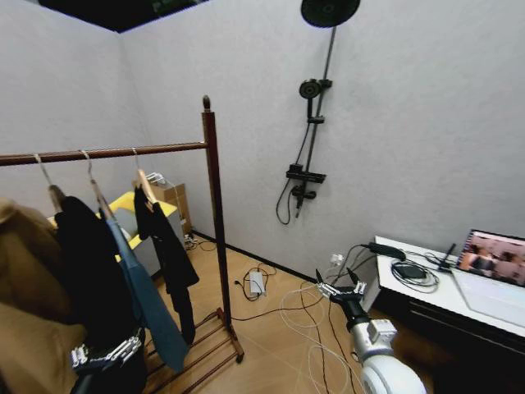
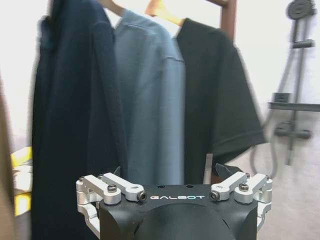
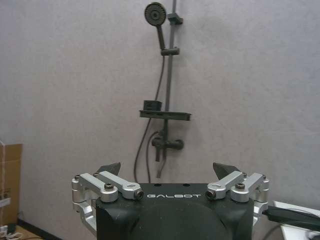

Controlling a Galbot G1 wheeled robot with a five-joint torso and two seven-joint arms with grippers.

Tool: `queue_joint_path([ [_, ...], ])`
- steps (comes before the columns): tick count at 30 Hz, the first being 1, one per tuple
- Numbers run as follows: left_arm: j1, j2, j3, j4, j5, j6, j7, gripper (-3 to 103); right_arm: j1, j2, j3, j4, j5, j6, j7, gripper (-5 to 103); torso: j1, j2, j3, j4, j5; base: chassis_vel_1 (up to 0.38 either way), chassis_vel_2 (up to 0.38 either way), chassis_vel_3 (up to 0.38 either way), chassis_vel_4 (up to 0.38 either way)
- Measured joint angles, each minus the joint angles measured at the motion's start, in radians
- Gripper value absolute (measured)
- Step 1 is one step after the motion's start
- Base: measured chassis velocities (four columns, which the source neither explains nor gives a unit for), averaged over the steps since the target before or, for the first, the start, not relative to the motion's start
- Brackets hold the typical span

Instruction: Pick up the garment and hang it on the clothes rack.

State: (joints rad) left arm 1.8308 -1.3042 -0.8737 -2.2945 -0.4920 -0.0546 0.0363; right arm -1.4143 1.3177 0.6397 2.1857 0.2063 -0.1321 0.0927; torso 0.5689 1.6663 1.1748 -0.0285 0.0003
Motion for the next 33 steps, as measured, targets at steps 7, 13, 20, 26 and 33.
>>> queue_joint_path([
  [7,0.0,0.0,0.0,0.0,0.0,0.0,0.0,100,0.0,-0.001,-0.001,0.0,-0.001,0.0,-0.001,100,0.0,0.0,0.0,0.0001,-0.0002,-0.004,-0.238,-0.235,-0.011],
  [13,0.0,0.0,0.0,0.0,0.0,0.0,0.0,100,0.0,0.001,-0.003,0.002,-0.003,0.0,-0.003,100,0.0,0.0,0.0,0.0004,-0.0002,-0.012,-0.256,-0.244,0.0],
  [20,0.0,0.0,0.0,0.0,0.0,0.0,0.0,100,0.001,0.001,-0.003,0.002,-0.003,0.0,-0.004,100,0.0,0.0,0.0,0.0003,-0.0005,-0.035,-0.215,-0.228,-0.037],
  [26,0.0,0.0,0.0,0.0,0.0,0.0,0.0,100,0.001,0.001,-0.002,-0.003,-0.003,0.002,-0.004,100,0.0,0.0,0.0,-0.0002,-0.0002,-0.047,-0.215,-0.209,-0.041],
  [33,0.0,0.0,0.0,0.0,0.0,0.0,0.0,100,0.002,0.002,-0.012,-0.015,-0.003,0.01,-0.005,100,0.0,0.0,0.0,0.0005,-0.0004,0.029,-0.151,-0.132,0.037],
])
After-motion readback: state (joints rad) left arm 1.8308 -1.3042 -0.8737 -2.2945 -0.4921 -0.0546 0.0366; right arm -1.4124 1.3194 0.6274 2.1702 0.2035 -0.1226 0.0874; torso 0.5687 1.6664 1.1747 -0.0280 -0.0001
